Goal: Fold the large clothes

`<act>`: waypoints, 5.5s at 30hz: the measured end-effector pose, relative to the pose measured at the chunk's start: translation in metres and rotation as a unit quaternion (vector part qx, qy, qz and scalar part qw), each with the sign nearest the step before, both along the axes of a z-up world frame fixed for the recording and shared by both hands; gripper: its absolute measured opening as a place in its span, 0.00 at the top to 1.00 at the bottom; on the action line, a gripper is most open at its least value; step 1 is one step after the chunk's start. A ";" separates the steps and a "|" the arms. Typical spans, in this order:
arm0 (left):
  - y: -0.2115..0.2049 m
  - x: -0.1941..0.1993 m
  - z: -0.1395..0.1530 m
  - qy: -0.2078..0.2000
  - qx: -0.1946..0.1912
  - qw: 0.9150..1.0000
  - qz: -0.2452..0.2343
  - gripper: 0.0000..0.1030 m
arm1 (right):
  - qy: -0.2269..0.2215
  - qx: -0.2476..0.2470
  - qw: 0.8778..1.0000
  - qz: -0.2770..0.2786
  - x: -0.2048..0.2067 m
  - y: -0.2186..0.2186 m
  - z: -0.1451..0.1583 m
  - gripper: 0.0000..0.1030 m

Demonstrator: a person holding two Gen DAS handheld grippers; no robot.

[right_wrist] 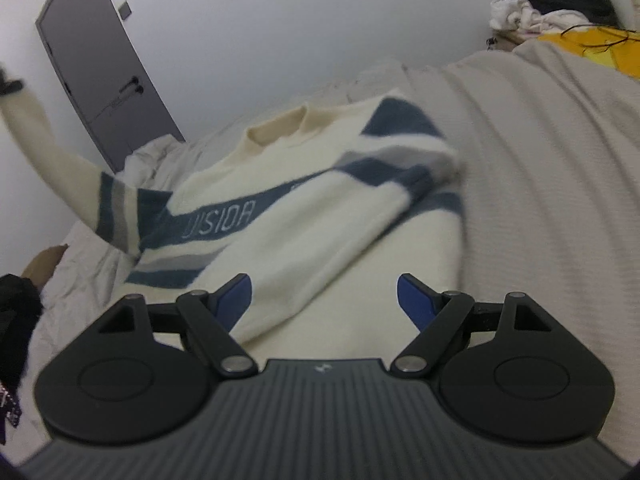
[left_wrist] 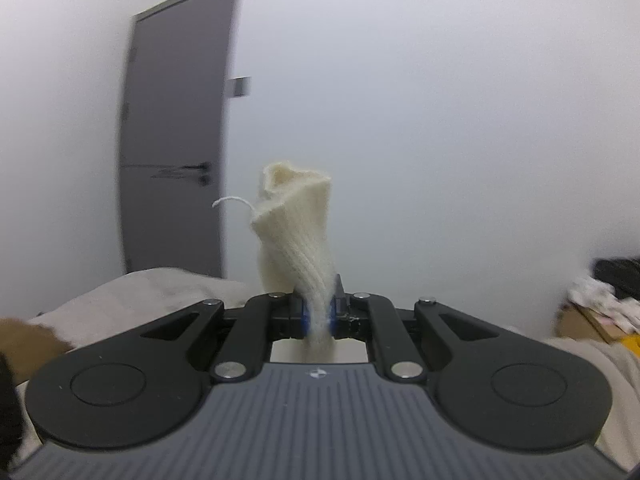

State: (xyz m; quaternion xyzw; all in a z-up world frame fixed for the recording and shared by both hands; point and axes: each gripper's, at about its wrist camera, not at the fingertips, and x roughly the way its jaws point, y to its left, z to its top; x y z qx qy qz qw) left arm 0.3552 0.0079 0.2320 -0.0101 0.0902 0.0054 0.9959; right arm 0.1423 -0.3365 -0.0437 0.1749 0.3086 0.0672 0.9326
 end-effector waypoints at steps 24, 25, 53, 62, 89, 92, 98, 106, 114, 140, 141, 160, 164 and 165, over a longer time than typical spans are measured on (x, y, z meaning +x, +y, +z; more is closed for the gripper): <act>-0.288 -0.076 -0.217 0.145 0.016 0.980 -0.136 0.90 | -0.060 0.067 0.996 -0.023 -0.032 -0.104 0.008 0.20; -0.294 -0.078 -0.227 0.153 0.020 0.978 -0.140 0.90 | -0.058 0.073 0.995 -0.031 -0.032 -0.109 0.006 0.20; -0.153 -0.121 -0.286 0.185 -0.062 0.971 -0.140 0.34 | -0.059 0.030 0.997 0.039 0.005 -0.036 -0.007 0.46; -0.129 -0.076 -0.319 0.222 -0.051 0.966 -0.119 0.34 | -0.028 -0.040 0.996 0.070 0.047 0.007 -0.039 0.52; 0.020 -0.168 -0.269 0.264 -0.210 0.941 -0.003 0.34 | 0.038 -0.008 0.999 0.027 -0.009 -0.025 -0.031 0.42; 0.056 -0.187 -0.276 0.280 -0.271 0.920 0.036 0.33 | 0.050 0.011 0.999 0.007 -0.021 -0.039 -0.029 0.31; 0.091 -0.193 -0.308 0.325 -0.367 0.868 0.080 0.33 | 0.115 0.066 0.991 -0.032 -0.026 -0.059 -0.052 0.24; 0.082 -0.194 -0.312 0.301 -0.388 0.870 0.047 0.33 | 0.141 0.185 0.972 -0.034 -0.030 -0.068 -0.076 0.22; 0.054 -0.198 -0.288 0.262 -0.369 0.890 -0.064 0.33 | 0.092 0.313 0.945 0.018 -0.040 -0.070 -0.068 0.22; 0.073 -0.251 -0.269 0.266 -0.446 0.854 -0.036 0.93 | 0.049 0.282 0.956 0.056 -0.082 -0.065 -0.017 0.86; 0.076 -0.256 -0.263 0.262 -0.452 0.851 -0.044 0.93 | 0.041 0.287 0.955 0.055 -0.083 -0.068 -0.012 0.86; 0.054 -0.402 -0.136 0.202 -0.413 0.877 -0.139 0.93 | -0.043 0.298 0.950 0.078 -0.179 -0.109 0.108 0.86; 0.044 -0.440 -0.131 0.196 -0.406 0.880 -0.147 0.93 | -0.037 0.288 0.954 0.069 -0.213 -0.119 0.124 0.86; 0.041 -0.446 -0.130 0.194 -0.402 0.883 -0.146 0.93 | -0.038 0.282 0.956 0.070 -0.220 -0.119 0.123 0.85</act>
